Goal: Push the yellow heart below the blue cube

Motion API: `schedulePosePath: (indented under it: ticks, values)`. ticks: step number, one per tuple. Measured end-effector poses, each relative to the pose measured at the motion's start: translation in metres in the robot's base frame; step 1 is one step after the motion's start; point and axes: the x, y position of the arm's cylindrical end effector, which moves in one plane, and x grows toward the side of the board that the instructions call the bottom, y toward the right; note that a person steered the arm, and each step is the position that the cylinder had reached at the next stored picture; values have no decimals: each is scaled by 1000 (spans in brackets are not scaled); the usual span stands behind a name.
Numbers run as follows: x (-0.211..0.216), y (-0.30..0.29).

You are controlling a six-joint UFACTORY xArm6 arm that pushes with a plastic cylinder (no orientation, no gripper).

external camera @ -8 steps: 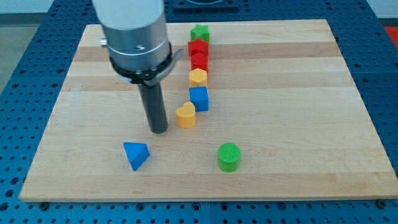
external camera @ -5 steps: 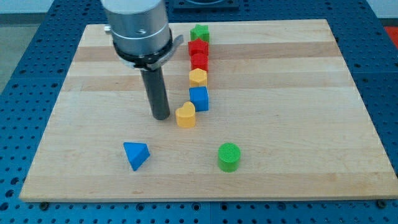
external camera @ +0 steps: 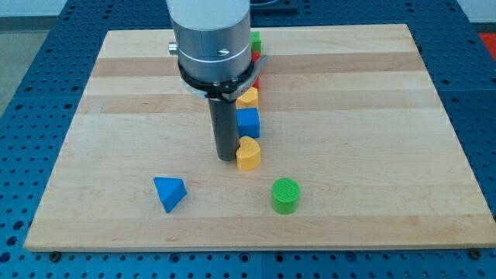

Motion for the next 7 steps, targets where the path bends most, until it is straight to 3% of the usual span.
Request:
schedulePosePath:
  ticks: [3, 5, 7]
  values:
    - [17, -26]
    - [43, -2]
    - [43, 20]
